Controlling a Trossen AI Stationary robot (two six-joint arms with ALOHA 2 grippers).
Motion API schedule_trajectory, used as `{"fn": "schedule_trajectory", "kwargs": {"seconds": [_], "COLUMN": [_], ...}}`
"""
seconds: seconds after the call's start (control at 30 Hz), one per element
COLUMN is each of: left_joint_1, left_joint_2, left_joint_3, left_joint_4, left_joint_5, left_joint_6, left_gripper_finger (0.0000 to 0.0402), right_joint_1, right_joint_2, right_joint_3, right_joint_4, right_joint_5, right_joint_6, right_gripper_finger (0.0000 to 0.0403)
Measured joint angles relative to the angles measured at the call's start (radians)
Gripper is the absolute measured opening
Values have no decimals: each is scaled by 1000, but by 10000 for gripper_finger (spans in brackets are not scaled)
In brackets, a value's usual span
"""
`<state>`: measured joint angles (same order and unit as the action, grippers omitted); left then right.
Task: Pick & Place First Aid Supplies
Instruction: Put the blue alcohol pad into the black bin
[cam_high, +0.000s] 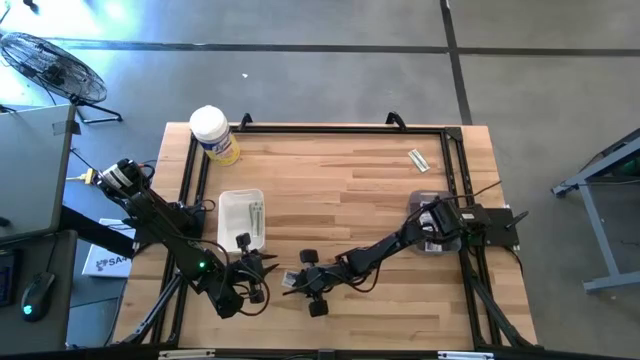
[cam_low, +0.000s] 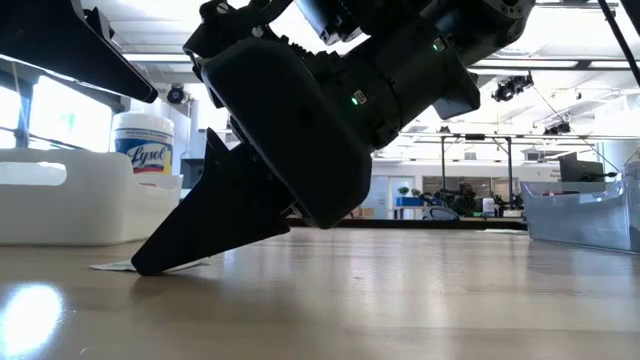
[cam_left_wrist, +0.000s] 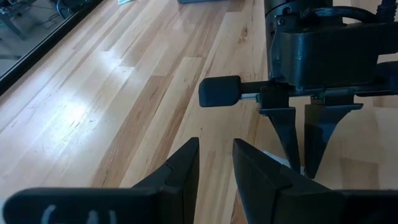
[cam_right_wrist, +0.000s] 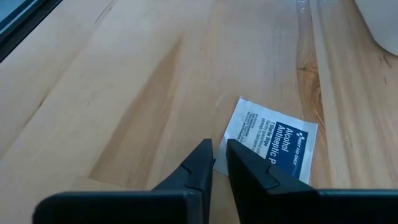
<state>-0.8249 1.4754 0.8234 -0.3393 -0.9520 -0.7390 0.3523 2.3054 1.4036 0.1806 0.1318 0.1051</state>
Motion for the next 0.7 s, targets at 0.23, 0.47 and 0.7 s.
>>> {"fn": "schedule_trajectory", "kwargs": {"seconds": [0.23, 0.47, 0.7], "left_joint_1": [0, 0, 0], "left_joint_2": [0, 0, 0], "left_joint_3": [0, 0, 0], "left_joint_4": [0, -1, 0], "left_joint_5": [0, 1, 4], "left_joint_6": [-1, 0, -3], "left_gripper_finger": [95, 95, 95], "right_joint_1": [6, 31, 37], "right_joint_2": [-5, -41, -47], "right_joint_3": [-1, -5, -3], "right_joint_4": [11, -8, -52], "right_joint_5": [11, 97, 105], "right_joint_6": [-5, -61, -27], "right_gripper_finger": [53, 102, 116]}}
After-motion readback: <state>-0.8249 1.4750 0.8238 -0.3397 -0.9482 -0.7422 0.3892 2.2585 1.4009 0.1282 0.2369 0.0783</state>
